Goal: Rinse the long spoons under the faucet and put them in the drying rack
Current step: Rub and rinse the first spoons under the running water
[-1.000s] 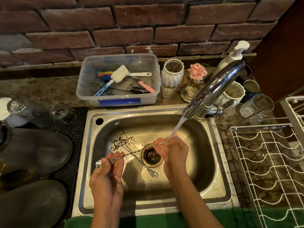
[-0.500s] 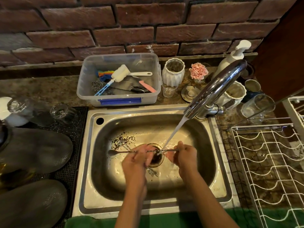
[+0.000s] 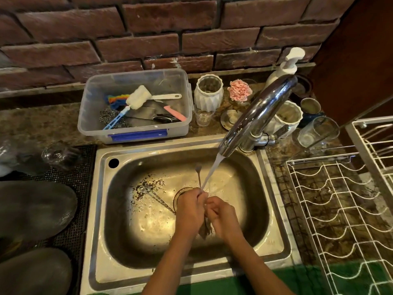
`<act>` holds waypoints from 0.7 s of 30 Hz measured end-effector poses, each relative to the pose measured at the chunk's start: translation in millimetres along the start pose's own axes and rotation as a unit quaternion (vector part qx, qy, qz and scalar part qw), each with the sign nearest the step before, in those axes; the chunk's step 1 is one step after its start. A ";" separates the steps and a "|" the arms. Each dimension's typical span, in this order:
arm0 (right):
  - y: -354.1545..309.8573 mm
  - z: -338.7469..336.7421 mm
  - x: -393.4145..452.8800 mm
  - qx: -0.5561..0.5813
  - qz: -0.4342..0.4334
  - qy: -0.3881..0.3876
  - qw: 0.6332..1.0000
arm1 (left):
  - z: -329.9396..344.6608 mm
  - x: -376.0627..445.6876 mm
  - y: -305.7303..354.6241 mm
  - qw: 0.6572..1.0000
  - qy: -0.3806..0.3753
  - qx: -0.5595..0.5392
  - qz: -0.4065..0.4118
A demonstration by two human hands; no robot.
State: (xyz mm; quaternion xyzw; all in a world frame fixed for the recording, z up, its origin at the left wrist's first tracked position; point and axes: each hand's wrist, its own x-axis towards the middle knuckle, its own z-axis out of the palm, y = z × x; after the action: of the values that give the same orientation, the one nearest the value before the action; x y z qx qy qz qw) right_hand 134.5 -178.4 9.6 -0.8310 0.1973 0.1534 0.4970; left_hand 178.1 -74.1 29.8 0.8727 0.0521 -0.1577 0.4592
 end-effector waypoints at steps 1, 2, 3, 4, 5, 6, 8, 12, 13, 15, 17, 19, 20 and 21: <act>2.2 4.7 1.1 0.000 -0.004 0.013 1.000 | 0.1 1.4 -1.2 1.000 0.002 0.017 0.001; 3.4 8.8 2.2 -0.011 -0.014 0.021 1.000 | 0.7 3.2 -2.1 0.999 0.003 0.032 0.000; 3.1 13.3 3.1 -0.005 -0.015 0.023 1.000 | 2.1 5.5 -3.1 0.999 0.002 0.038 -0.008; 0.8 15.5 3.7 -0.001 -0.002 0.031 1.000 | 4.0 8.2 -4.1 0.999 -0.001 0.035 -0.023; -0.9 16.8 5.3 0.013 0.014 0.043 0.999 | 6.7 11.0 -5.6 0.999 -0.006 0.035 -0.040; -0.9 18.0 6.0 0.014 0.019 0.052 0.998 | 9.9 14.1 -7.6 0.998 -0.013 0.041 -0.053; 0.8 21.4 8.4 0.053 0.049 0.061 0.995 | 16.9 20.2 -13.3 0.996 -0.034 0.055 -0.062; 8.7 25.2 18.8 0.038 0.082 0.058 0.994 | 23.2 29.4 -25.8 0.991 -0.091 0.033 -0.093; 12.4 25.2 23.0 0.035 0.100 0.055 0.993 | 22.1 30.5 -30.2 0.990 -0.091 0.015 -0.107; 19.5 24.6 33.3 0.056 0.142 0.048 0.987 | 15.7 31.1 -45.2 0.989 -0.057 -0.008 -0.138; 26.9 22.3 44.4 0.075 0.179 0.051 0.980 | 5.3 30.9 -66.6 0.979 0.001 -0.019 -0.201; 35.2 19.4 54.4 0.074 0.199 0.064 0.975 | -7.7 29.3 -89.6 0.961 0.051 -0.029 -0.271; 38.3 17.8 58.7 0.066 0.204 0.068 0.974 | -14.0 28.9 -100.1 0.952 0.076 -0.029 -0.296; 41.4 16.8 62.3 0.059 0.208 0.070 0.974 | -20.0 28.3 -109.2 0.943 0.097 -0.028 -0.317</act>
State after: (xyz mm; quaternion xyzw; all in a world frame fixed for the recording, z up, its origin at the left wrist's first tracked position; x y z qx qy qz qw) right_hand 168.1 -192.2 -57.8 -0.7497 0.4085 0.1829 0.4874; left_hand 183.6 3.2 -54.5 0.8091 0.3744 -0.2083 0.4021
